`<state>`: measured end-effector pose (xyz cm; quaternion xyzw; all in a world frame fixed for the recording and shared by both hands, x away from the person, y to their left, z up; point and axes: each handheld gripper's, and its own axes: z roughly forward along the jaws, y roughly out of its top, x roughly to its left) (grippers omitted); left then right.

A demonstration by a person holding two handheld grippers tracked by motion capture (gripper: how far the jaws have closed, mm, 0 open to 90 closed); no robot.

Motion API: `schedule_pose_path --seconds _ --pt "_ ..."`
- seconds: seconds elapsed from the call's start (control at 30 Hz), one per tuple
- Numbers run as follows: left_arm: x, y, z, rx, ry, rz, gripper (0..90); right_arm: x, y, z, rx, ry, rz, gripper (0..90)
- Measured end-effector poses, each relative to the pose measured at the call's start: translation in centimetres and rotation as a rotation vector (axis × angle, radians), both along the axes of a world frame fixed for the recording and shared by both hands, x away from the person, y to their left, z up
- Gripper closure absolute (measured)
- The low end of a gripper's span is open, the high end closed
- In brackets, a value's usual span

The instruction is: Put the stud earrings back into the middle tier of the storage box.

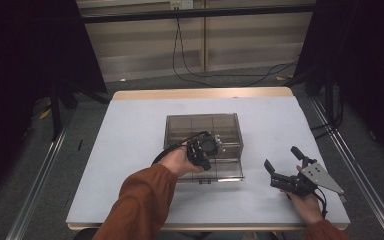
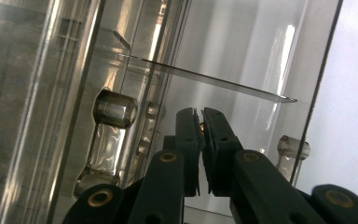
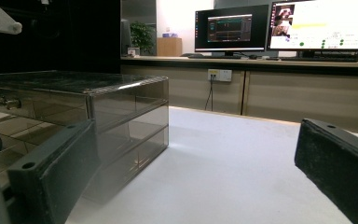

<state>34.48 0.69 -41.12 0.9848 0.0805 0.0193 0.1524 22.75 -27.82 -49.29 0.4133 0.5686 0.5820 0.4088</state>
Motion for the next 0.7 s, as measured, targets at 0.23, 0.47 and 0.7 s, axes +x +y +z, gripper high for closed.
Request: schedule_pose_path --seconds 0.23,0.47,0.7 --pt "-0.4 0.3 0.6 -0.043 -0.003 0.009 81.0 0.0 0.0 0.0 0.000 0.002 -0.001 0.0" --pt "-0.5 1.4 1.1 -0.135 0.016 0.034 78.6 0.0 0.0 0.0 -0.001 0.001 -0.002 0.0" --pt "-0.9 3.5 1.2 -0.277 0.019 0.092 69.9 0.0 0.0 0.0 -0.001 0.001 -0.001 0.0"
